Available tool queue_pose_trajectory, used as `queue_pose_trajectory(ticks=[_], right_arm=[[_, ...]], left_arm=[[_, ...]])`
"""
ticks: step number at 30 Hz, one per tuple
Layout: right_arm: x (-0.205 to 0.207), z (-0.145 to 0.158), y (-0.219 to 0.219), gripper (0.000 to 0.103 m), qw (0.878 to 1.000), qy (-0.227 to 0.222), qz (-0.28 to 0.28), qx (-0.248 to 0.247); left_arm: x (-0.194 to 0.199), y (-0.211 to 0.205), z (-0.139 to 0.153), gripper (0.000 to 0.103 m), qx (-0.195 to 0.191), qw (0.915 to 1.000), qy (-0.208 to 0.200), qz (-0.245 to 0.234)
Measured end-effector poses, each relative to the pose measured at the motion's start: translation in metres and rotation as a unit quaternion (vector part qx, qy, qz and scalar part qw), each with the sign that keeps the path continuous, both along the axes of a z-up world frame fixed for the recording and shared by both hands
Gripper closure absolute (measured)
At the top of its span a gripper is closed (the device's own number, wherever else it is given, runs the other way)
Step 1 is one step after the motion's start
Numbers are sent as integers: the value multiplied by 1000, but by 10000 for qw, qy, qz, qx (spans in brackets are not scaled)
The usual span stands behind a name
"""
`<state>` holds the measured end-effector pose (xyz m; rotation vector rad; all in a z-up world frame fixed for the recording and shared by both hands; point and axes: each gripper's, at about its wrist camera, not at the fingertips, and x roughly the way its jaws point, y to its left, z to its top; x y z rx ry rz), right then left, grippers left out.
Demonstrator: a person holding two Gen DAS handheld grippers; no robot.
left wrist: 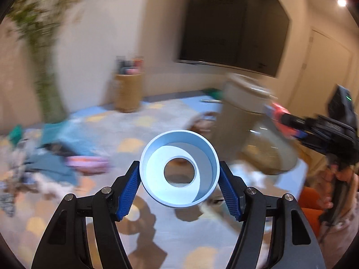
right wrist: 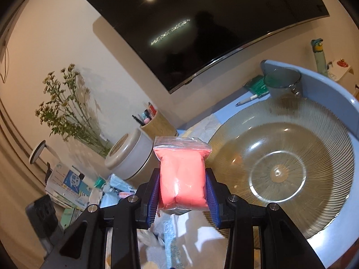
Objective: Organize soft objects
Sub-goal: 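Carry the light-blue bowl and orange clay bag toward the glass bowl on the counter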
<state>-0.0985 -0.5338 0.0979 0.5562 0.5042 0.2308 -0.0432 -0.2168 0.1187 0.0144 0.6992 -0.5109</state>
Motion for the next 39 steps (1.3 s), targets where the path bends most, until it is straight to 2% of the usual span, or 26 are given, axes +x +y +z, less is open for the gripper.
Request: queue_pose_trajectory(ticks=[3,6,9,12,15,17,19,23,26,30,31,32,33,34,35,36,39], right_arm=[[2,-4,11,66,10000,21,69,-2],[5,-7,22,66,9999,54,107,-40],[8,-12,31,66,9999,101,100,-51],[11,-13,36,66,9999,120,93,-22],[8,-11,37,66,10000,61,31,-62],[6,-10,37,66,10000,33,-8,-65],[5,-9,36,66,10000,17,-55,-56],[5,-10,35,66,9999,51,-104,-59],[8,-10,37,66,9998,108,-132,-124],[11,-13,36,66,9995,189,-190,-142],[11,-13,34,66,9995,194,-201,-133],[11,-13,33,66,9995,197,-211,-132],[11,-13,33,66,9995,203,-223,-136],[11,-13,31,66,9994,210,-233,-138],[11,-13,29,66,9994,213,-244,-137],[11,-14,28,66,9993,221,-256,-131],[9,-15,24,66,9993,233,-281,-57]], left_arm=[[20,49,-12,37,58,9987,229,457],[28,98,-37,36,247,9949,473,854],[28,144,-62,36,316,9892,737,1225],[25,185,-80,28,468,9789,856,1795],[23,216,-89,27,339,9721,974,2108],[22,228,-95,21,229,9701,1049,2176],[21,233,-96,17,233,9697,1052,2193],[24,220,-94,13,245,9765,928,1932],[34,192,-98,12,623,9805,847,1658],[36,173,-102,8,1007,9787,738,1632],[37,171,-102,13,975,9802,726,1560],[37,170,-102,30,920,9826,717,1444],[36,169,-102,40,847,9854,720,1290],[35,167,-101,57,822,9867,694,1217],[34,164,-101,65,907,9861,670,1219],[33,163,-101,65,942,9858,668,1222],[30,173,-98,75,575,9866,734,1342]])
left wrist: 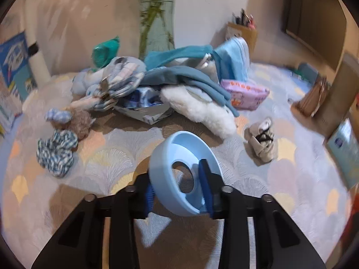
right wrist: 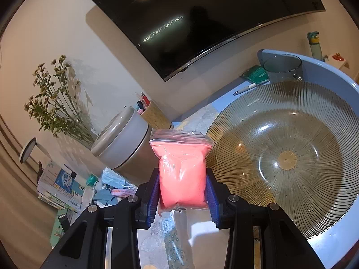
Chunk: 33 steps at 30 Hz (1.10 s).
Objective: Organize soft objects
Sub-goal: 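Carry the light-blue bowl and orange clay bag toward the glass bowl on the counter, then open the left tool over the glass bowl while the right tool releases the clay bag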
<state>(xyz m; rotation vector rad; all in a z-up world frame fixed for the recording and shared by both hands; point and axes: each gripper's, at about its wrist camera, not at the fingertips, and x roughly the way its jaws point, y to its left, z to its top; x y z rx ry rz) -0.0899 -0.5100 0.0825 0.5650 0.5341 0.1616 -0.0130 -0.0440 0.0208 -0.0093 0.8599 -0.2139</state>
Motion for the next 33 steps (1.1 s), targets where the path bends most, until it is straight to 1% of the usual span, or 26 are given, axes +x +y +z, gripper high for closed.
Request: queue_pose_trajectory(ticks=[2,5,11,16,20,23,26,29,33], right_arm=[[-2,0,-2,66,10000,-12,-2,17],[-4,0,-4,66,10000,-18,-25,26],[-11,-2,-15,66,9998,-63,-88,187],[-16,-4,-24,66,9996,-38,-155,226],[-18,-3,-33,66,9994,45,-264,204],[-17,-1,-40,66,9991,189,-373,108],[-14,3,-48,66,9984,340,-460,-26],[-10,7,-57,66,9974,476,-528,-133],[-4,11,-66,66,9965,584,-549,-236]], left_arm=[[-4,7,3,82,-286,9995,11,101],[-13,11,9,88,-615,9980,-7,109],[-28,5,23,88,-1143,9934,-74,-9],[-38,-18,36,88,-1618,9860,20,-401],[-47,-66,52,88,-1711,9817,-16,-836],[-55,-122,67,88,-1484,9804,-169,-1282],[-62,-180,82,88,-1348,9755,-284,-1713],[-65,-234,95,88,-1391,9673,-346,-2093],[-70,-285,107,88,-1323,9612,-469,-2373]])
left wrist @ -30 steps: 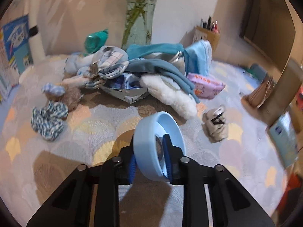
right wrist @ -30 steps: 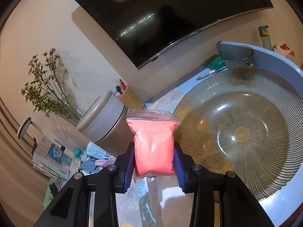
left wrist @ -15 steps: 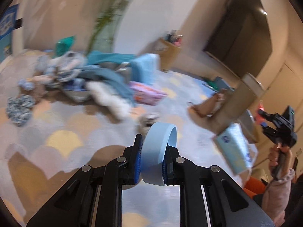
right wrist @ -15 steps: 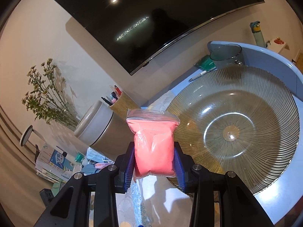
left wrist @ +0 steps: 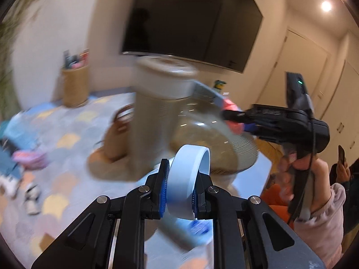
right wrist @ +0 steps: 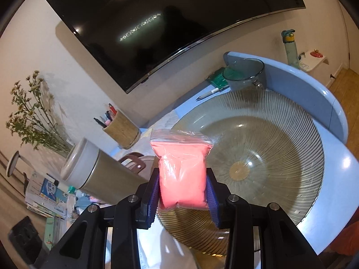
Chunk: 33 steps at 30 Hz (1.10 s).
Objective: Organize soft objects
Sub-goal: 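Open the left tool over the glass bowl while the right tool releases the clay bag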
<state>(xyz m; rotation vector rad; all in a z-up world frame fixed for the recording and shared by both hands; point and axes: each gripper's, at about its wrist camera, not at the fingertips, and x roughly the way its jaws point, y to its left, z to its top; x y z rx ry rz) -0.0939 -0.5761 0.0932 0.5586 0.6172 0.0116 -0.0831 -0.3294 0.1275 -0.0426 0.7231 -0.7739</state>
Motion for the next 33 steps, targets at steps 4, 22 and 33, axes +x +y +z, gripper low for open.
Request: queue_pose_trajectory(ticks=[4,22,33], right_arm=[[9,3,-9,66,9999,97,-49,-118],[40,-2,-50,11,9977,485,-466,-11],[9,12,-25,11,9964,427,-690,-258]], left_arm=[[-2,-41,6,88,117,9997,-178,-90],[13,-107,10,15,531,9965,-571,287],[-13,-85,4,15,583,9974,-414,89]])
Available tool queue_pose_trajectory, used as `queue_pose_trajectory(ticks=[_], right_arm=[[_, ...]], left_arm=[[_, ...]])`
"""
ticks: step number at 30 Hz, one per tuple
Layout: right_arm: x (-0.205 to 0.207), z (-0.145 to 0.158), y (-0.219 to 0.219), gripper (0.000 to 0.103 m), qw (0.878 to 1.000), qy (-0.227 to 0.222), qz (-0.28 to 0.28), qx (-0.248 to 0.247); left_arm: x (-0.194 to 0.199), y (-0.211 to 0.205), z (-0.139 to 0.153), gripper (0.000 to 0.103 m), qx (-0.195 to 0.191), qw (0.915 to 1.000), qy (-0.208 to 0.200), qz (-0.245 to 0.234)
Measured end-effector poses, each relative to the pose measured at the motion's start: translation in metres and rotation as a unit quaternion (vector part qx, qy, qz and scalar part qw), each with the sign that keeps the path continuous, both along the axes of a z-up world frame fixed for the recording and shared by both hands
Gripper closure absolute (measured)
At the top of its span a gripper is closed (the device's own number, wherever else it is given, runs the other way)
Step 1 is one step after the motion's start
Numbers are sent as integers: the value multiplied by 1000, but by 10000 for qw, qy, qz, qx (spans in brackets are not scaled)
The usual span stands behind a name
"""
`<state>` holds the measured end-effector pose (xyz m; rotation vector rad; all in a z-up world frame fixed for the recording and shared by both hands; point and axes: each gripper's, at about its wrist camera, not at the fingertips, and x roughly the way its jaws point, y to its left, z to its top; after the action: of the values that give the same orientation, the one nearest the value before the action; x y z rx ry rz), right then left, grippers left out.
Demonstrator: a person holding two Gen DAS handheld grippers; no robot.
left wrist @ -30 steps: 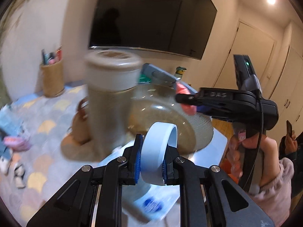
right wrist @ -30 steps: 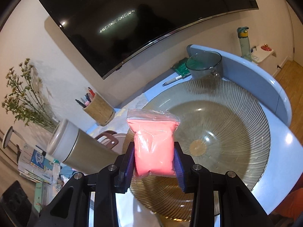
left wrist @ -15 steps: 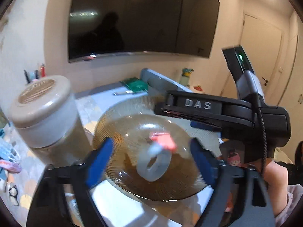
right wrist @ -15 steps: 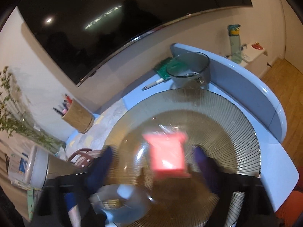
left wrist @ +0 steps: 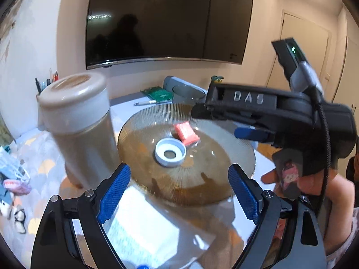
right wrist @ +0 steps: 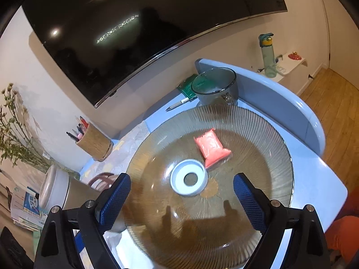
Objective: Organize soft objects
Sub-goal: 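Open the left tool over the glass bowl while the right tool releases the clay bag, then move both open tools back toward the bed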
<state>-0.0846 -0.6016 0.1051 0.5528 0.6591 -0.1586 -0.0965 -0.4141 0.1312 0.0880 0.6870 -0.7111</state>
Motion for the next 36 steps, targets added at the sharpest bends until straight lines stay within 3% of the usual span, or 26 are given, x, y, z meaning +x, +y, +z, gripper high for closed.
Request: queue_pose_trajectory(ticks=[10,15,20,25,30,32,36], right_arm=[[-68,-3,70,11,9983,-406,-402,-108],[-92,-12,132,11,9974,-660,-257,-137],[-84,-14,209,11,9958,-829,292,-250],[-48,-18,283,11,9910,-710,1016,-495],[-9,-31,344,11,9832,-518,1599,-711],[7,-38,364,11,9803,-436,1755,-797],[42,-59,401,11,9716,-62,1923,-1380]], left_arm=[[-35,90,-11,15,242,9996,93,-63],[-28,165,-20,6,463,9982,187,334],[-7,242,-32,6,684,9927,291,952],[23,322,-44,6,801,9808,432,1722],[53,405,-58,6,882,9594,592,2612],[66,440,-66,6,927,9472,674,2994],[90,486,-80,6,837,9346,855,3350]])
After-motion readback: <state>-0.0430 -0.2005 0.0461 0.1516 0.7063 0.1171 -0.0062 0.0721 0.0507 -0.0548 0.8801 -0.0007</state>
